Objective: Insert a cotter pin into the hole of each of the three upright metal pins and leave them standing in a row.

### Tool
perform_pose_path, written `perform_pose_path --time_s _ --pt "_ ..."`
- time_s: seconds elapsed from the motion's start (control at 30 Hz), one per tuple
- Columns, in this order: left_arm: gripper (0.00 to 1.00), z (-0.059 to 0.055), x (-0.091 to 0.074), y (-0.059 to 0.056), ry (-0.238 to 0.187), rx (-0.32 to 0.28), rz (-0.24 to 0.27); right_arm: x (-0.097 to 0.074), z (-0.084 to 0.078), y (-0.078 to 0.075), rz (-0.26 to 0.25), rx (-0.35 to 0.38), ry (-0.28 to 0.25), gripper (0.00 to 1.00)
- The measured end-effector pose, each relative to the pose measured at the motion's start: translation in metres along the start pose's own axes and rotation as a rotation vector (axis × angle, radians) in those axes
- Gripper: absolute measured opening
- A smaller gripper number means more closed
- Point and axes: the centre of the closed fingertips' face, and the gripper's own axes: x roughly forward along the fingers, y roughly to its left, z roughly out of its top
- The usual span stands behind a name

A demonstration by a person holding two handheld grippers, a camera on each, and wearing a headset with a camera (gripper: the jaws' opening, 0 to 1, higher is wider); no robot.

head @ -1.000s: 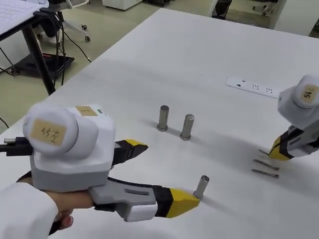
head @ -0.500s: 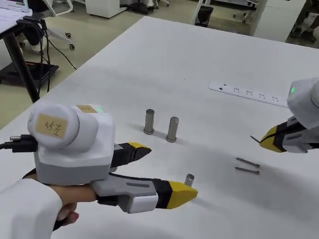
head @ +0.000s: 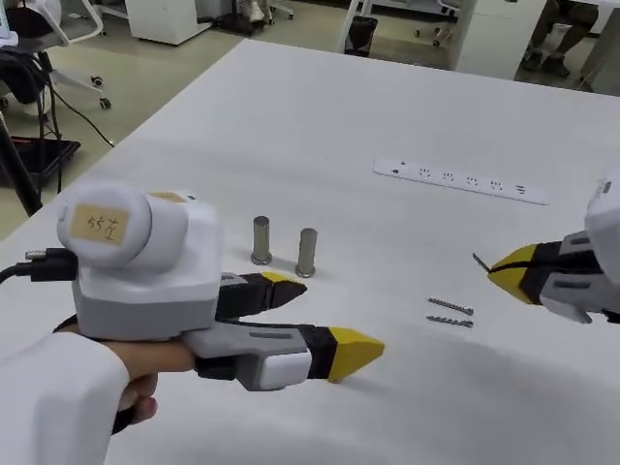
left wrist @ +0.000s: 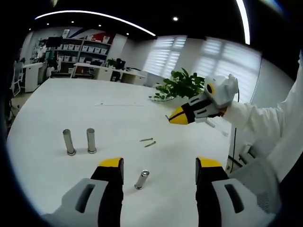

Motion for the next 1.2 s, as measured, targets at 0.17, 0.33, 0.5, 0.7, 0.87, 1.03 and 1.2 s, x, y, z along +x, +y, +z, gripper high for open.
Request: perform_pose_path --time_s 0.17,0.33,0.5,0.7,0.87,1.03,1.2 --pt "0.53 0.003 0.009 -0.009 0.009 0.004 -0.03 -0.01 0.006 0.015 -0.034 -0.033 -0.02 0.0" --pt "0.49 0.005 0.018 -0.017 0.019 -0.001 -0.063 -0.014 0.014 0.031 -0.036 -0.058 -0.04 0.0" --pt "0.45 0.005 0.027 -0.024 0.026 -0.01 -0.091 -0.011 0.016 0.049 -0.019 -0.079 -0.044 0.0" --pt "0.41 0.002 0.035 -0.032 0.053 -0.016 -0.125 -0.009 0.021 0.066 0.007 -0.11 -0.05 0.0" --pt "0.38 -0.001 0.041 -0.036 0.068 -0.01 -0.144 -0.007 0.025 0.073 0.015 -0.145 -0.048 0.0" --pt "0.31 -0.002 0.043 -0.041 0.074 -0.029 -0.169 -0.008 0.031 0.079 0.042 -0.138 -0.067 0.0" --pt "0.24 -0.003 0.044 -0.044 0.079 -0.048 -0.187 -0.007 0.035 0.079 0.044 -0.159 -0.07 0.0"
